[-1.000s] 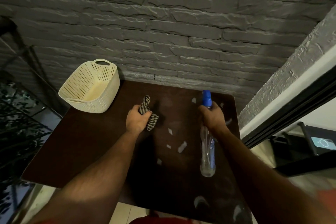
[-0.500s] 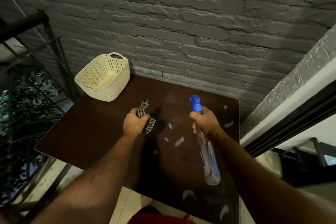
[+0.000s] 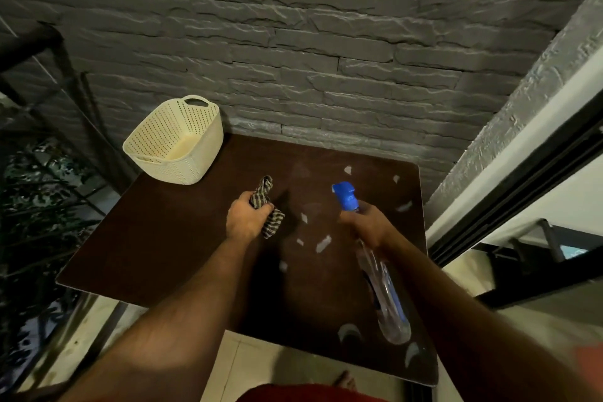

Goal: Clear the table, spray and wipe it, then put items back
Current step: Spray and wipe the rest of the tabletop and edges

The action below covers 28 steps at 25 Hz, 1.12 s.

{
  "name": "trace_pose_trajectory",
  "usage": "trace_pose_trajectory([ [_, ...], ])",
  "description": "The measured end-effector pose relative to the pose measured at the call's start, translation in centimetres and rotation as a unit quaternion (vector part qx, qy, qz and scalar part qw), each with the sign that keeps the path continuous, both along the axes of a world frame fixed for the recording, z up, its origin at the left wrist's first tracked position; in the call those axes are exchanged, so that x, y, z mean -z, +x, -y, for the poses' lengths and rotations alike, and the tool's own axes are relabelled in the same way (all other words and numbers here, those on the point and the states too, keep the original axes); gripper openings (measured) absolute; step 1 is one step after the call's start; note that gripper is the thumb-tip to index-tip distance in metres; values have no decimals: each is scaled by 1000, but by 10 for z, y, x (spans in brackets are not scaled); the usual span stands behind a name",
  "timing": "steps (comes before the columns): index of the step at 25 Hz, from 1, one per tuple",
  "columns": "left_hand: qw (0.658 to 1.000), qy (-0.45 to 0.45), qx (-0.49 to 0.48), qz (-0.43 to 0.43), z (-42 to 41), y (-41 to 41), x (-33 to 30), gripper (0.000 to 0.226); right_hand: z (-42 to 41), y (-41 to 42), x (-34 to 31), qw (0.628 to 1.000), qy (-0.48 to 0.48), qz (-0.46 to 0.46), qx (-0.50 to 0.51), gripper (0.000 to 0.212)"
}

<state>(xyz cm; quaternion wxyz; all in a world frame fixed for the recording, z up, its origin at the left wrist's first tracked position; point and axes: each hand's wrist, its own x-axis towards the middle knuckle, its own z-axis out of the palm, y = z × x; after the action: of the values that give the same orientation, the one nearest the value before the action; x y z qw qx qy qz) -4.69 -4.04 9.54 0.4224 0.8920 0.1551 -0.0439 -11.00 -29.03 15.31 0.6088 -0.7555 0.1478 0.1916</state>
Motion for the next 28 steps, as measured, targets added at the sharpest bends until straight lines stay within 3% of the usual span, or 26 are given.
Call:
trace_pose_trajectory([
  [12, 994, 24, 104, 7, -65, -47, 2, 42, -74, -96, 13, 993, 14, -18, 113, 28],
  [17, 994, 24, 106, 18, -68, -80, -13, 43, -87, -130, 3, 995, 26, 3, 92, 23],
  [22, 996, 25, 76, 29, -74, -128, -24, 43, -95, -169, -7, 1000, 16, 6, 2, 17],
  [28, 997, 46, 53, 12, -64, -199, -23, 44, -79, -241, 4, 999, 32, 7, -14, 29],
])
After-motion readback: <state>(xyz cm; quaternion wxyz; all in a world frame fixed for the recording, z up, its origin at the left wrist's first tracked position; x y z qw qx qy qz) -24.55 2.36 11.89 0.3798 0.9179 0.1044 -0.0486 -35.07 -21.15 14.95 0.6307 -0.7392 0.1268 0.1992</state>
